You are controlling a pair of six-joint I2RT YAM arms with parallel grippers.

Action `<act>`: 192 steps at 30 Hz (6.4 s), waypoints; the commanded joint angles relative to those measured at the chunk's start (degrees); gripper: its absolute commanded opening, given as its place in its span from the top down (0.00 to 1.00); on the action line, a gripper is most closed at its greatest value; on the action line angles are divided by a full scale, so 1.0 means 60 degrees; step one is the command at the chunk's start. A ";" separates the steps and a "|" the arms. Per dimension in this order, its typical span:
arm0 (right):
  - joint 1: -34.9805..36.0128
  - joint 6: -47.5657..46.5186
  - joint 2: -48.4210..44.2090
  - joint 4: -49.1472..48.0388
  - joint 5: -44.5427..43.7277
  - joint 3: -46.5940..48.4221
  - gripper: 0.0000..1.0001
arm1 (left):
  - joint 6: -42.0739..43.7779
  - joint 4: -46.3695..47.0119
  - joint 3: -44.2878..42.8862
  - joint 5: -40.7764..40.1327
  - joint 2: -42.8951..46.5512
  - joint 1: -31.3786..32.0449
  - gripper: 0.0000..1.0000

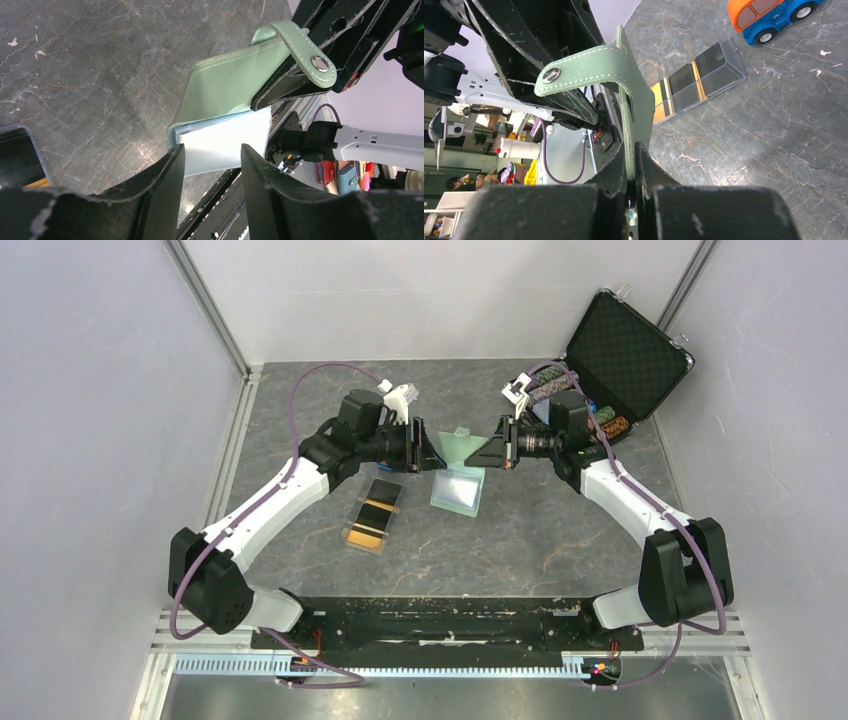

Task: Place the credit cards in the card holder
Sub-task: Open the card holder.

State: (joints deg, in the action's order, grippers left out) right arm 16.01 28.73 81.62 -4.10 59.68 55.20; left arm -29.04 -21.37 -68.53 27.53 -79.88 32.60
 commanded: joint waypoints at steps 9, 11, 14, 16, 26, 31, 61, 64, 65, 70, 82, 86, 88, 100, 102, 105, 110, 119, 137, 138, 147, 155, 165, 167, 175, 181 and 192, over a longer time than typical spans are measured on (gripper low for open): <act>0.0027 0.0277 -0.0023 -0.0637 0.0250 -0.0043 1.00 | 0.0431 -0.0266 -0.0484 0.0192 -0.0616 0.0195 0.47; 0.0027 0.0271 -0.0023 -0.0653 0.0242 -0.0063 1.00 | 0.0418 -0.0262 -0.0472 0.0255 -0.0679 0.0224 0.48; 0.0027 0.0277 -0.0025 -0.0656 0.0247 -0.0073 1.00 | 0.0428 -0.0268 -0.0480 0.0318 -0.0637 0.0240 0.56; 0.0026 0.0279 -0.0011 -0.0673 0.0248 -0.0107 1.00 | 0.0416 -0.0262 -0.0508 0.0320 -0.0546 0.0240 0.63; 0.0027 0.0250 0.0006 -0.0692 0.0274 -0.0235 1.00 | 0.0243 -0.0220 -0.0634 0.0469 -0.0172 0.0243 0.70; 0.0027 0.0203 0.0009 -0.0689 0.0290 -0.0358 1.00 | 0.0423 -0.0523 -0.0941 0.0429 -0.0142 0.0238 0.69; 0.0027 0.0209 0.0091 -0.0692 0.0423 -0.0253 1.00 | 0.2372 -0.3343 -0.3114 0.0646 -0.1428 0.0617 0.56; 0.0027 0.0226 0.0095 -0.0684 0.0422 -0.0252 1.00 | 0.2083 -0.2990 -0.3129 0.1052 -0.1462 0.0595 0.51; 0.0027 0.0243 0.0104 -0.0680 0.0411 -0.0250 1.00 | 0.1918 -0.2822 -0.3098 0.1236 -0.1454 0.0576 0.50; 0.0027 0.0276 0.0109 -0.0688 0.0422 -0.0235 1.00 | 0.1116 -0.1742 -0.2632 0.1942 -0.1322 0.0386 0.45; 0.0018 0.1428 0.0125 -0.1919 0.0562 -0.0168 1.00 | -0.1122 0.1281 -0.0642 0.3272 -0.0487 -0.0651 0.39; 0.0027 0.2131 0.0161 -0.2703 0.0592 -0.0282 1.00 | -0.1755 0.2055 -0.0242 0.3519 -0.0339 -0.0833 0.36; 0.0027 0.2600 0.0190 -0.3232 0.0589 -0.0387 1.00 | -0.2177 0.2525 -0.0055 0.3714 -0.0242 -0.0999 0.34; 0.0016 0.4286 0.0472 -0.5483 0.0618 -0.0781 1.00 | -0.4582 0.5765 0.0831 0.4636 -0.0397 -0.1606 0.33; 0.0028 0.4283 0.0465 -0.5457 0.0614 -0.0778 1.00 | -0.4783 0.6080 0.0958 0.4669 -0.0386 -0.1612 0.33; 0.0027 0.4283 0.0460 -0.5460 0.0591 -0.0792 1.00 | -0.4523 0.5865 0.0940 0.4716 -0.0435 -0.1614 0.38; 0.0027 0.4301 0.0444 -0.5450 0.0565 -0.0777 1.00 | -0.2974 0.3968 0.0603 0.4417 -0.0467 -0.1620 0.44; 0.0027 0.3940 0.0314 -0.4987 0.0418 -0.0866 1.00 | -0.0639 0.0845 -0.0502 0.3187 -0.0831 -0.1563 0.45; 0.0142 0.3567 0.0195 -0.4546 0.0415 -0.0849 1.00 | 0.0593 -0.0106 -0.1276 0.2821 -0.1625 -0.0892 0.41; 0.0144 0.3561 0.0202 -0.4546 0.0434 -0.0850 1.00 | 0.0591 -0.0098 -0.1248 0.2859 -0.1624 -0.0892 0.42; 0.0144 0.3546 0.0175 -0.4563 0.0479 -0.0894 1.00 | 0.0562 -0.0058 -0.1078 0.2942 -0.1520 -0.0891 0.42; 0.0140 0.3546 0.0138 -0.4576 0.0508 -0.0924 1.00 | 0.0549 -0.0056 -0.1008 0.2945 -0.1483 -0.0892 0.42; 0.0144 0.3539 0.0128 -0.4590 0.0526 -0.0956 1.00 | 0.0544 -0.0049 -0.0927 0.2945 -0.1418 -0.0892 0.43; 0.0140 0.3524 0.0125 -0.4590 0.0526 -0.0948 1.00 | 0.0554 -0.0043 -0.0929 0.2941 -0.1414 -0.0892 0.43; 0.0144 0.3553 0.0128 -0.4596 0.0541 -0.0953 1.00 | 0.0577 -0.0043 -0.0903 0.2971 -0.1402 -0.0891 0.43; 0.0141 0.3547 0.0114 -0.4605 0.0534 -0.0953 1.00 | 0.0577 -0.0029 -0.0870 0.3000 -0.1386 -0.0892 0.43; 0.0143 0.3547 0.0078 -0.4605 0.0531 -0.0997 1.00 | 0.0586 -0.0023 -0.0824 0.3035 -0.1352 -0.0883 0.45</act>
State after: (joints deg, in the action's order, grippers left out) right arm 16.64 50.81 84.38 -28.82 62.74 49.23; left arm -26.94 -22.61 -73.73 43.64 -89.84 26.76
